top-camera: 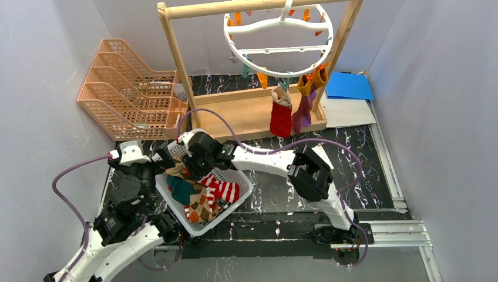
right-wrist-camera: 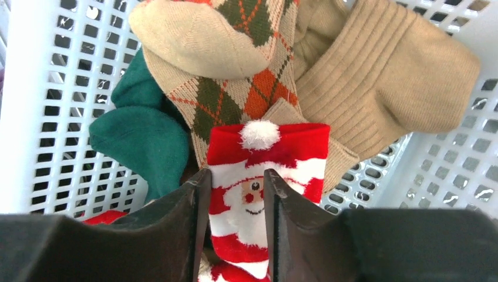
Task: Clip the socks to the hanger
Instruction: Pick up the sock from the bin.
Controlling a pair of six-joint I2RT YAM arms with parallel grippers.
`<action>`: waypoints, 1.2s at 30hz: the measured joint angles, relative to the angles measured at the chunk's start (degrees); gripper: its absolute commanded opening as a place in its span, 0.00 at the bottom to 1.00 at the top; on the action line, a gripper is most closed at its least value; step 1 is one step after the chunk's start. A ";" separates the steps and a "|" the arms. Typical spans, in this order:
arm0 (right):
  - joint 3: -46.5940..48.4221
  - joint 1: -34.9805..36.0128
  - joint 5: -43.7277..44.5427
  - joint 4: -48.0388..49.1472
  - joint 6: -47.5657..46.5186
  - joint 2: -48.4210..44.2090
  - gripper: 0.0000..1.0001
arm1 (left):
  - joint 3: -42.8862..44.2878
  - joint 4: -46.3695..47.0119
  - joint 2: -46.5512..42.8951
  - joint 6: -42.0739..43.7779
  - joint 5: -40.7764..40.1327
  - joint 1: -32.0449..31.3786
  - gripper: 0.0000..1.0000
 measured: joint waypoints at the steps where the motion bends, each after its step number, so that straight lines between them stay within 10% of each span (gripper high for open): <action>1: 0.20 0.09 0.52 0.00 0.07 0.11 0.33 | 0.00 -0.09 -0.02 -0.07 0.00 0.00 0.98; 7: -4.55 0.20 3.93 2.82 -1.20 -1.86 0.01 | 0.13 -0.31 -0.17 -0.22 0.02 0.00 0.98; 27: -28.61 0.17 -0.33 20.79 -9.77 -43.12 0.01 | 4.17 0.09 -0.55 -5.29 5.75 0.00 0.98; 36: -45.42 0.55 -6.10 31.87 -4.66 -35.01 0.01 | 2.84 -3.61 -2.73 -13.33 7.19 0.00 0.98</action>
